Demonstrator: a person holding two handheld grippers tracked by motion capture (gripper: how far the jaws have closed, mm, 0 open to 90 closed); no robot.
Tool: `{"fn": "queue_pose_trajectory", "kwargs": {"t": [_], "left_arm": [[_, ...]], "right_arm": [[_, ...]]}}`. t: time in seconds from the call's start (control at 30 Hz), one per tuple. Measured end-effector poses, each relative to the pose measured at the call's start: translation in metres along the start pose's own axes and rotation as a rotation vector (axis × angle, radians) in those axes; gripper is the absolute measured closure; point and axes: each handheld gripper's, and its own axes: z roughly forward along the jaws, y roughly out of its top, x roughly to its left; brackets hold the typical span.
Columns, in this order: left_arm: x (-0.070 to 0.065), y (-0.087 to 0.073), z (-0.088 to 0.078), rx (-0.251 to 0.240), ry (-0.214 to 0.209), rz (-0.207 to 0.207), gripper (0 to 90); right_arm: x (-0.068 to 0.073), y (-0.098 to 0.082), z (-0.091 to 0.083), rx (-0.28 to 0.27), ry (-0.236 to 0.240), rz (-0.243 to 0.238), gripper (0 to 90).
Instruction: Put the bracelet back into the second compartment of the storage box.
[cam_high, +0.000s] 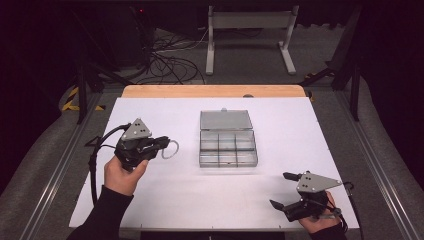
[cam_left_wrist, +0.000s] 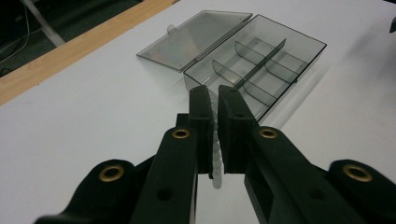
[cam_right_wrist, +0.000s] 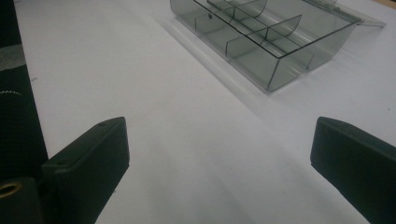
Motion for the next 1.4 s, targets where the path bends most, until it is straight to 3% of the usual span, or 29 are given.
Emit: {"fn": "queue_pose_trajectory", "kwargs": {"t": [0.77, 1.4], "left_arm": [[-0.008, 0.044, 0.034, -0.020, -0.067, 0.044, 84.5], [-0.028, 0.077, 0.070, -0.023, -0.132, 0.068, 84.5]], "right_arm": [[0.007, -0.011, -0.012, 0.012, -0.039, 0.031, 5.4], [0.007, -0.012, -0.015, 0.008, -0.032, 0.030, 5.4]]}}
